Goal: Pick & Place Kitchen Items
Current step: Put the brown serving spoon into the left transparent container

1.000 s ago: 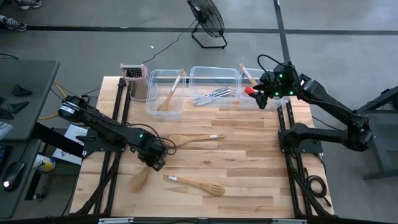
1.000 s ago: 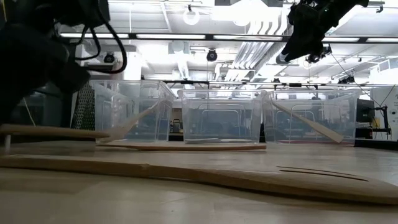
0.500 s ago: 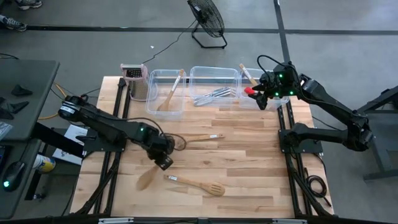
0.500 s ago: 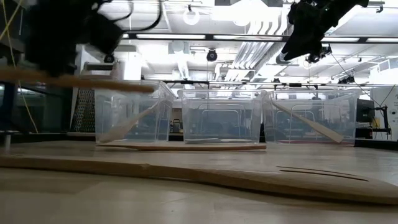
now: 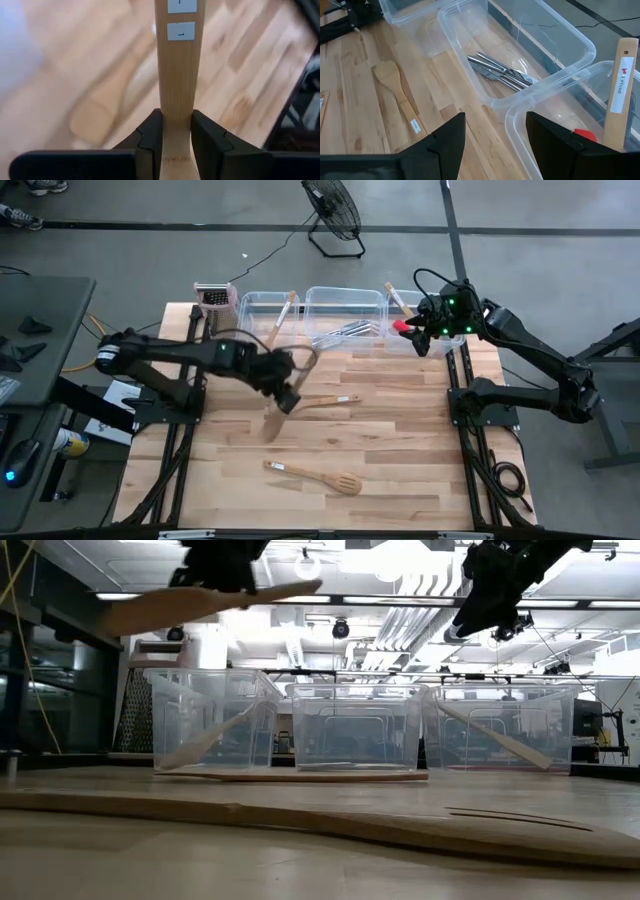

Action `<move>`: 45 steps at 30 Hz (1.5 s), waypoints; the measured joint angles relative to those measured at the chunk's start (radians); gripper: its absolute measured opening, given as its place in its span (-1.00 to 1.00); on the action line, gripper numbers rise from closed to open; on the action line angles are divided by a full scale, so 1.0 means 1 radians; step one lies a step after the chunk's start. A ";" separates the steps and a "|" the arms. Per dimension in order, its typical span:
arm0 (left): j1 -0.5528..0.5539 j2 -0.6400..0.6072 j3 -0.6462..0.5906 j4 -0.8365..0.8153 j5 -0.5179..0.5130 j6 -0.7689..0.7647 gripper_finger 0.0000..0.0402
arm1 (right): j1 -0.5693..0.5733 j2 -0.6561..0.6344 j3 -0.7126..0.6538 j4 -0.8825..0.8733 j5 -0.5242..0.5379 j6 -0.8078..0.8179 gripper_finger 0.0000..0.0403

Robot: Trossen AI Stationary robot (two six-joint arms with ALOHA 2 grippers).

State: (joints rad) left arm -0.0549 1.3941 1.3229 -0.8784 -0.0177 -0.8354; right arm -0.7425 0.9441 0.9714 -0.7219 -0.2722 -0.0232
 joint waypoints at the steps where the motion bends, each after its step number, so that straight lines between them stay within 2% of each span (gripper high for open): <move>1: 0.015 0.000 0.020 -0.005 -0.018 0.015 -0.63 | 0.000 0.000 0.000 0.000 0.000 0.000 -0.01; 7: 0.085 0.000 0.106 -0.016 -0.073 0.104 -0.63 | 0.000 0.000 0.000 0.000 0.000 0.000 -0.01; 13: 0.130 0.000 0.146 0.060 -0.062 0.230 -0.63 | 0.000 0.000 0.000 0.000 0.001 0.000 -0.01; 16: 0.152 0.000 0.152 0.149 0.010 0.306 -0.63 | 0.000 0.000 0.000 0.000 0.002 0.000 -0.01; 21: 0.199 0.000 0.152 0.278 0.187 0.365 -0.63 | 0.000 0.000 0.000 0.000 0.002 0.000 -0.01; 25: 0.231 0.000 0.152 0.335 0.243 0.386 -0.63 | 0.000 0.000 0.000 0.000 0.003 0.000 -0.01; 38: 0.312 0.000 0.152 0.405 0.218 0.416 -0.63 | 0.000 0.000 0.000 0.000 0.003 0.000 -0.01; 45: 0.327 -0.019 0.152 0.334 0.048 0.413 -0.63 | 0.000 0.000 0.000 0.000 0.003 0.000 -0.01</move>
State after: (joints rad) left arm 0.2717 1.3755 1.4750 -0.5442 0.0301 -0.4228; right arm -0.7424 0.9442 0.9714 -0.7223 -0.2691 -0.0235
